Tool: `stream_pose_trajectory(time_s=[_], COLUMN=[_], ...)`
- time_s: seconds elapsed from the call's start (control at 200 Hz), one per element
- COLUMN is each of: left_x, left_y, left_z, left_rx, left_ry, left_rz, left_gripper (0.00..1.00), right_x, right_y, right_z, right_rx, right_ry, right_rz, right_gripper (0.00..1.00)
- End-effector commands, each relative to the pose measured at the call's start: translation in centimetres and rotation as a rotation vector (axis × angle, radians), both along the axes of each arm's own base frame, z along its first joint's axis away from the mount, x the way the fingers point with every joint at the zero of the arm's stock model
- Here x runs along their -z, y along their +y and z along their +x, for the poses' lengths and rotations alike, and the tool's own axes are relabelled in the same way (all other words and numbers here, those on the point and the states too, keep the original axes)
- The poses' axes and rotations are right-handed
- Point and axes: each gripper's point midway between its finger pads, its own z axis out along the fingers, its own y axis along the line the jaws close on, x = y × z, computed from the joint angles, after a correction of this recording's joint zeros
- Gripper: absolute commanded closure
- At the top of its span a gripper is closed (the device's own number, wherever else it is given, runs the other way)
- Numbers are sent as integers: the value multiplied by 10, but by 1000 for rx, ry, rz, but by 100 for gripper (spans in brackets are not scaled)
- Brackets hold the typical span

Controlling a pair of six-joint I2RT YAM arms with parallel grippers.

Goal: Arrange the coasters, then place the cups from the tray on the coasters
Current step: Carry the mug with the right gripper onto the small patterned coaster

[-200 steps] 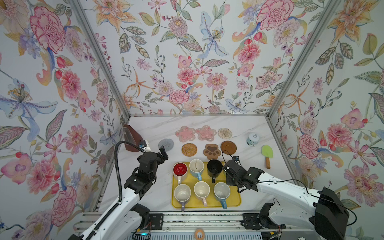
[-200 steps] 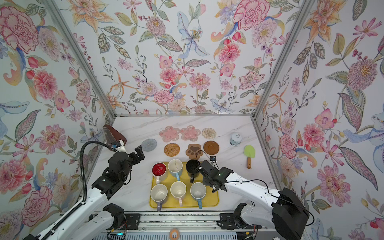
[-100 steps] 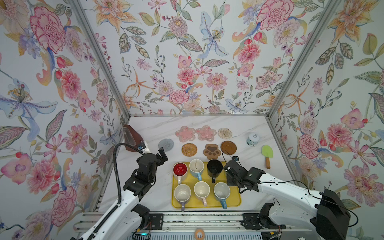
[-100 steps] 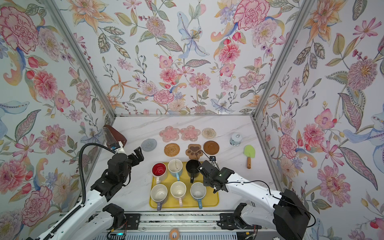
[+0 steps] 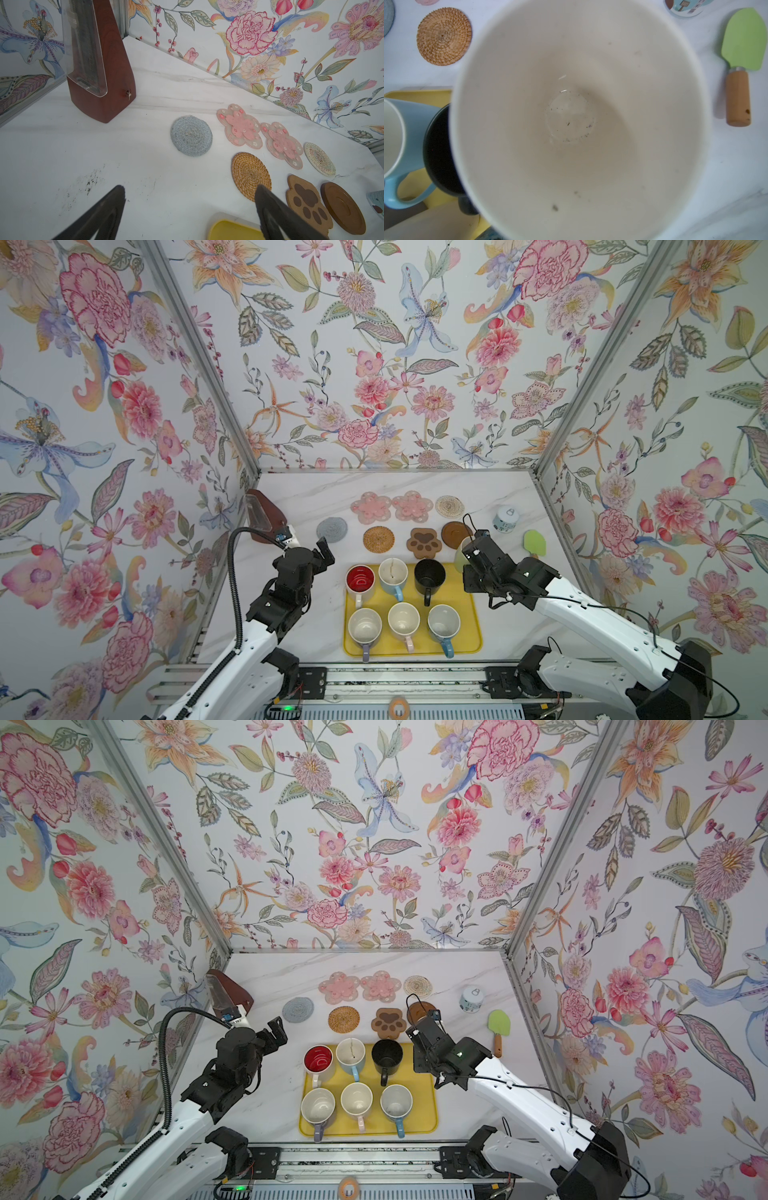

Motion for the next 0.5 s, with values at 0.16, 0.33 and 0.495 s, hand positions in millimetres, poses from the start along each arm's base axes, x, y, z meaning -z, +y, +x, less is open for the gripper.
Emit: stream_pose_trajectory(time_s=[0.16,0.33,0.495], left_x=[4,8,10], left_y=[6,9,12], left_z=[-9,-18,-27], left_rx=[-10,-11,-21], left_ry=[25,47,54], left_rz=[-7,-4,-30], left_gripper=[1,1,1], right_x=[-35,-28,-12], right_y=[3,6,7], right_z=[88,149,200], right_rx=[-35,-37,-49], right_ry=[-120,-135,-127], right_rz=[-5,-1,-42], right_gripper=[100,100,100])
